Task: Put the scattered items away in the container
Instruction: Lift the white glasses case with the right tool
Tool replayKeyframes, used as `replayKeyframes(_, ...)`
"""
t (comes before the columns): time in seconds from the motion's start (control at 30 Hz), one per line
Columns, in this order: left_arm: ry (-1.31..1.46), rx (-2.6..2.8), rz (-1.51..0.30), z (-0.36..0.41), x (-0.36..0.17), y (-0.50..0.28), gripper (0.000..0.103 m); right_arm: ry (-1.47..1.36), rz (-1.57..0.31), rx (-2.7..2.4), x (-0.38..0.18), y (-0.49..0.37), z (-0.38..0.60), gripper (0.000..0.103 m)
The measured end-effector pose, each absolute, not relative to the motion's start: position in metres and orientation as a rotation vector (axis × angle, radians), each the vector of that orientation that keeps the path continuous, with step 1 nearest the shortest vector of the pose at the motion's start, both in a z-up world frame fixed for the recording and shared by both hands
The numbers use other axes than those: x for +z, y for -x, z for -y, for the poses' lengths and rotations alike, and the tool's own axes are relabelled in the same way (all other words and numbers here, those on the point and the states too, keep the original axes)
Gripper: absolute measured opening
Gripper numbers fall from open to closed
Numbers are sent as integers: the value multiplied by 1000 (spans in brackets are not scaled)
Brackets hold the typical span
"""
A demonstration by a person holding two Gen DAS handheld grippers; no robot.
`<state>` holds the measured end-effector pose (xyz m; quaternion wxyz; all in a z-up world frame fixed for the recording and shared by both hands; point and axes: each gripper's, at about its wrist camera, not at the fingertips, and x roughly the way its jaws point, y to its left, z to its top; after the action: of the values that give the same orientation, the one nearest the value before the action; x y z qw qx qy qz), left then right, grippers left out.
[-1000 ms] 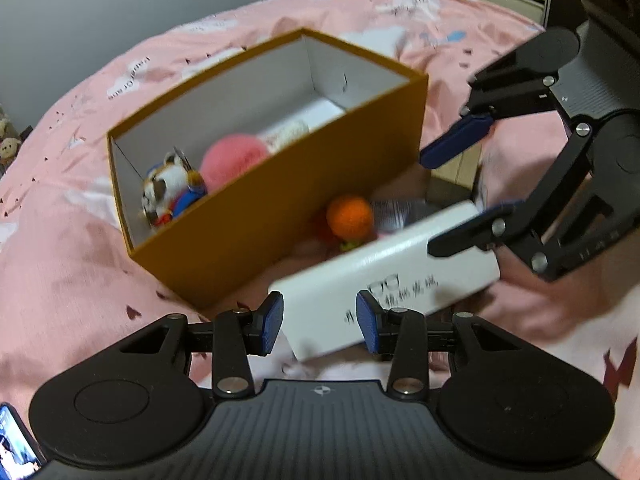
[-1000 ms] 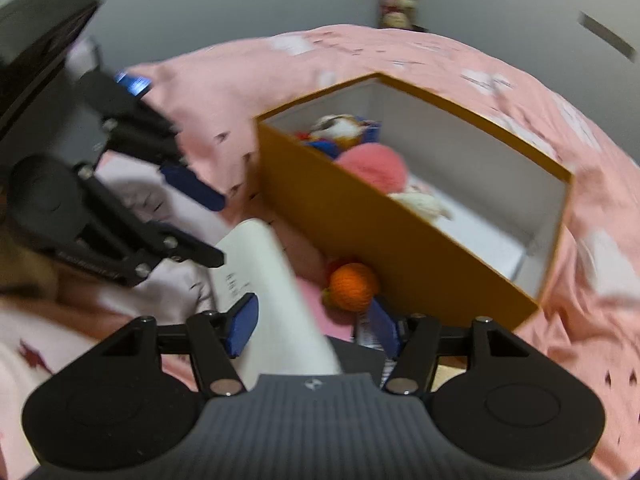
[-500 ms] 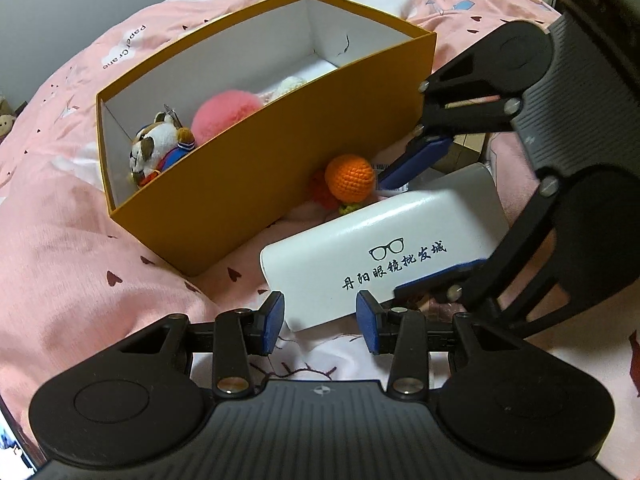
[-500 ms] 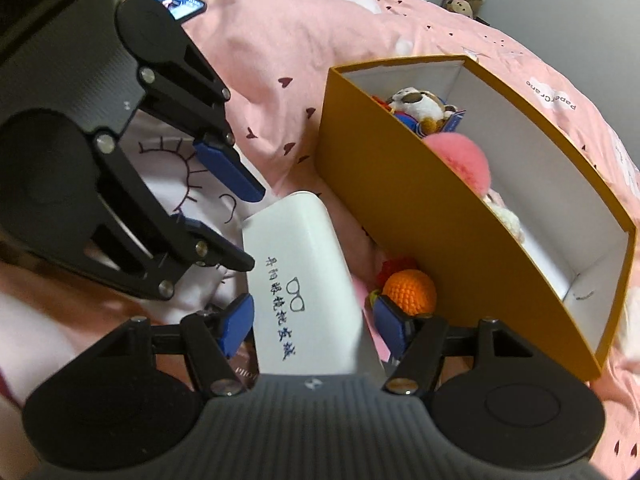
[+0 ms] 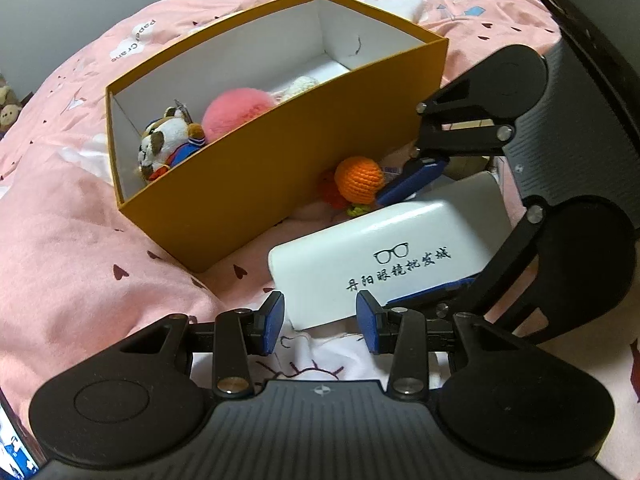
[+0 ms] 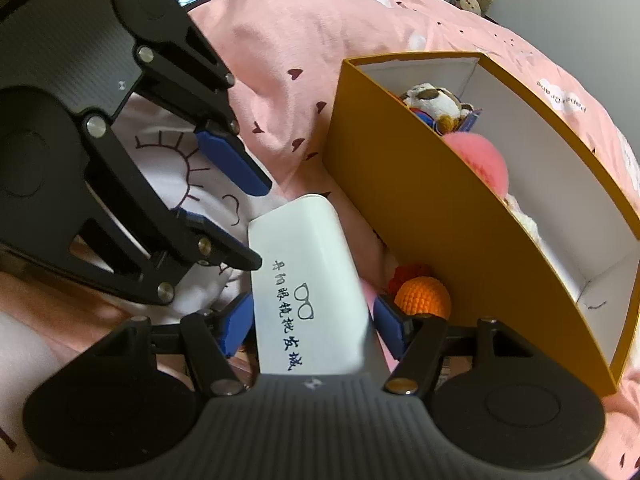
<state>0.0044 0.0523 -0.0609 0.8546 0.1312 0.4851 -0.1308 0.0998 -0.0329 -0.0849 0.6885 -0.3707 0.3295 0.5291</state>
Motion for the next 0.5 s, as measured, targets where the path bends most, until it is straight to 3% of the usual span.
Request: replayKeyframes(0.5,-217,-259,-995,-64,-45,-4,47,643,-810,1122,-59,-125,71,67)
